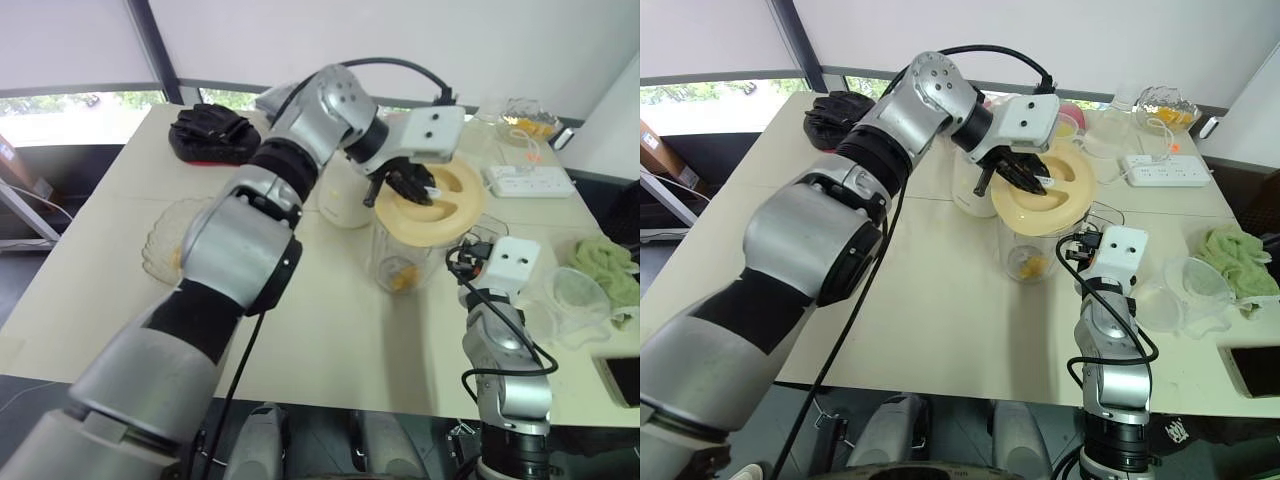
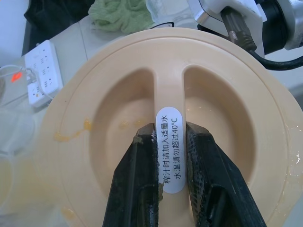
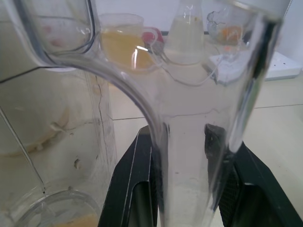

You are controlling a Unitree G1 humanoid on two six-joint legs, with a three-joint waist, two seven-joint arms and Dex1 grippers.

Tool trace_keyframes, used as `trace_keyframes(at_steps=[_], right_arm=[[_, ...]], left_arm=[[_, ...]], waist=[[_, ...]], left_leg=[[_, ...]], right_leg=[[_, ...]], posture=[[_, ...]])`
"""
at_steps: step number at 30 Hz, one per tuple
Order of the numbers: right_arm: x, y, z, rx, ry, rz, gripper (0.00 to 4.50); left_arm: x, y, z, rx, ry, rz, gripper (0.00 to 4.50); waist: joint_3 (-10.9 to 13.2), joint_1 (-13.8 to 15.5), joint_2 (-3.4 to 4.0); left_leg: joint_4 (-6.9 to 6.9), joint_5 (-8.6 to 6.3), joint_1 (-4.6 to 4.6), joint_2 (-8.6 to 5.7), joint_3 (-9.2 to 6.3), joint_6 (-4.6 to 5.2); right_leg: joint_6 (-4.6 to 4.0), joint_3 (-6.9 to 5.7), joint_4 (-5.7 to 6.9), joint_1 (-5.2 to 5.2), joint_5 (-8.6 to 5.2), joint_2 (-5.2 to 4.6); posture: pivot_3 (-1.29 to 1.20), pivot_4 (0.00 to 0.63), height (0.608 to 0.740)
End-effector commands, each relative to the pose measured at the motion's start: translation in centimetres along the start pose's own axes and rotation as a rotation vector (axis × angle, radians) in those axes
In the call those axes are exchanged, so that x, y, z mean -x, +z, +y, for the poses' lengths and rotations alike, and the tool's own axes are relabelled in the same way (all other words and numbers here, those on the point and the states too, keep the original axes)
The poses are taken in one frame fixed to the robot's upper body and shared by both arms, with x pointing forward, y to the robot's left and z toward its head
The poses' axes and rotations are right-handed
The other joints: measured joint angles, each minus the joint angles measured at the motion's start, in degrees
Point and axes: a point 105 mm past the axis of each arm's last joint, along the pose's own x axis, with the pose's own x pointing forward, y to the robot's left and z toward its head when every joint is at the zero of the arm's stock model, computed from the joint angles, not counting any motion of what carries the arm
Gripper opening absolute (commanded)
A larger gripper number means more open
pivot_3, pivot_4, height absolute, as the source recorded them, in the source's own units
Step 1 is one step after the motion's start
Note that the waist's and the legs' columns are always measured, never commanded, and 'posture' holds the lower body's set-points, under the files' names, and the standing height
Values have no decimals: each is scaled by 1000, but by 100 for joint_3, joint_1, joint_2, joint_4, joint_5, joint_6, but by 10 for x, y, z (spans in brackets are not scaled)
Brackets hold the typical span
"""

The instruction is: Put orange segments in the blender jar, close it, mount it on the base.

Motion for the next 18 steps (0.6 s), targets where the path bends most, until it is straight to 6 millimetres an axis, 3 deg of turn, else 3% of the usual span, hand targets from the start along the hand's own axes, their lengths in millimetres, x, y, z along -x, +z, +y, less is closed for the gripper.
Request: trace_keyframes(at_steps=[1,18], right_arm=[[8,28,26,-10,120,-109,1049],[7,28,23,-2,104,-118,1049]], left_arm=[[12,28,17,-68,83,-38,232],[17,32,24,-81,134,-28,232]], waist=[[0,-1,0],[0,3,0]], left_leg=[[0,0,0,0,0,0],[0,0,-3,0,0,0]], right_leg=[[0,0,0,0,0,0],[1,0,0,-5,0,0]], posture=[[0,150,740],[0,150,740]])
